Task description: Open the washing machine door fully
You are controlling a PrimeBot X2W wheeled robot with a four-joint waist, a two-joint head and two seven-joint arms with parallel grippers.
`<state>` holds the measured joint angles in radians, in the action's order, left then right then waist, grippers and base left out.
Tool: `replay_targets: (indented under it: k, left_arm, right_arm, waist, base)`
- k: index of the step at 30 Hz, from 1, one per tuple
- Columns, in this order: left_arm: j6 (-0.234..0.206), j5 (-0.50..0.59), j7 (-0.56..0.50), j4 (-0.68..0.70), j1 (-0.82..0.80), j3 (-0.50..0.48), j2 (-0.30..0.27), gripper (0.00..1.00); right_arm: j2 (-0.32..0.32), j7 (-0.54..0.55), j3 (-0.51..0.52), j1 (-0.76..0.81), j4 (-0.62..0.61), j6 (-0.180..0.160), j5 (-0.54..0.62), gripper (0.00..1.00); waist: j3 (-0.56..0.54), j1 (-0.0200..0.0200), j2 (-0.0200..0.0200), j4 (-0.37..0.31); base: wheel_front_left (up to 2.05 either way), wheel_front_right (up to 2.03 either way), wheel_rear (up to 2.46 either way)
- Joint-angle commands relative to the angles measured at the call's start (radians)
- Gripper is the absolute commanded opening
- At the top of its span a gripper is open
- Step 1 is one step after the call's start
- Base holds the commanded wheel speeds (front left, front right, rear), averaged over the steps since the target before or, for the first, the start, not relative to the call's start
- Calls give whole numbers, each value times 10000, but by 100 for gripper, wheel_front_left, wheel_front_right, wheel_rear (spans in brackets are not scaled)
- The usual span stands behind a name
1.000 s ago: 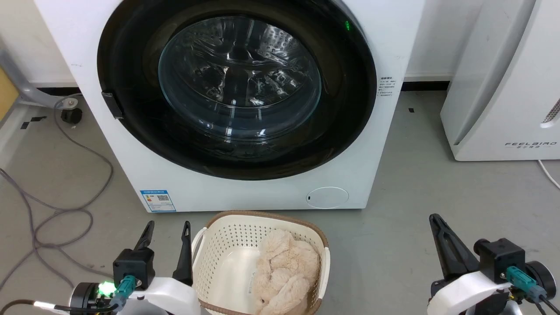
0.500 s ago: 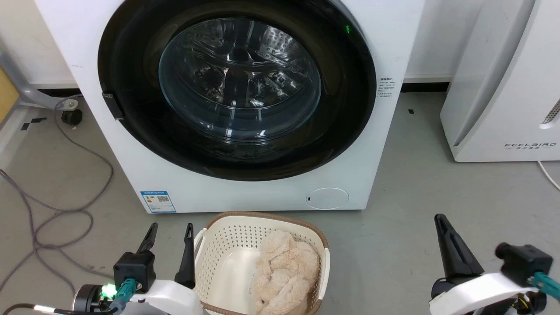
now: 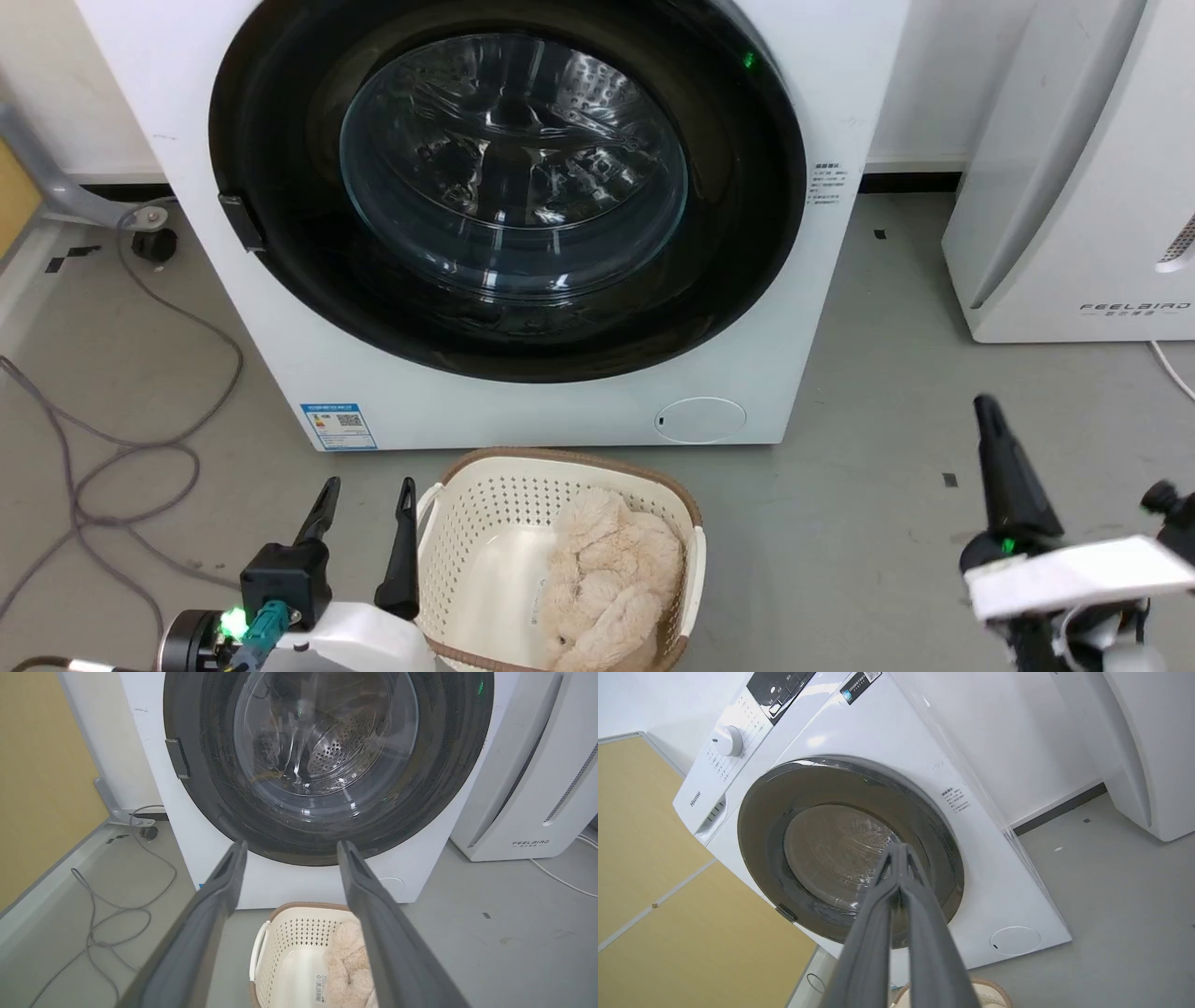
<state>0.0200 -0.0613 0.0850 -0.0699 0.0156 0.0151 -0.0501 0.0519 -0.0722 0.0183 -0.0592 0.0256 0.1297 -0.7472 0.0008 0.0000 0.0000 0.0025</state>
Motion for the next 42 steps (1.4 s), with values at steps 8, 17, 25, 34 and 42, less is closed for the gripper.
replay_targets:
  k: [8, 17, 25, 34, 42]
  left_arm:
    - [89, -173, 256, -110, -258, -2, -12, 100]
    - [212, -292, 445, -127, -507, 0, -38, 100]
    - [359, -402, 611, -150, -848, 86, -66, 100]
    - [519, -562, 800, -61, -1257, 169, -93, 100]
    - [634, -723, 966, -95, -1530, 280, -77, 100]
  right_arm:
    - [378, -199, 172, -1148, 451, 5, -1916, 0]
    - [939, -453, 41, -3045, 1459, 6, -3805, 0]
    - [1607, -685, -679, -5133, 2758, 6, -5249, 0]
    - [2235, -698, -2435, -7907, 4441, 7, -6711, 0]
    - [2300, -649, -4089, -10256, 6057, 7, -7874, 0]
  waist:
    - [193, 0, 0, 62]
    - [632, 0, 0, 143]
    - [1171, 0, 0, 325]
    - [1900, 0, 0, 580]
    - [2511, 0, 0, 692]
  base:
    - [0, 0, 0]
    - [0, 0, 0]
    - [0, 0, 0]
    - [0, 0, 0]
    - [0, 0, 0]
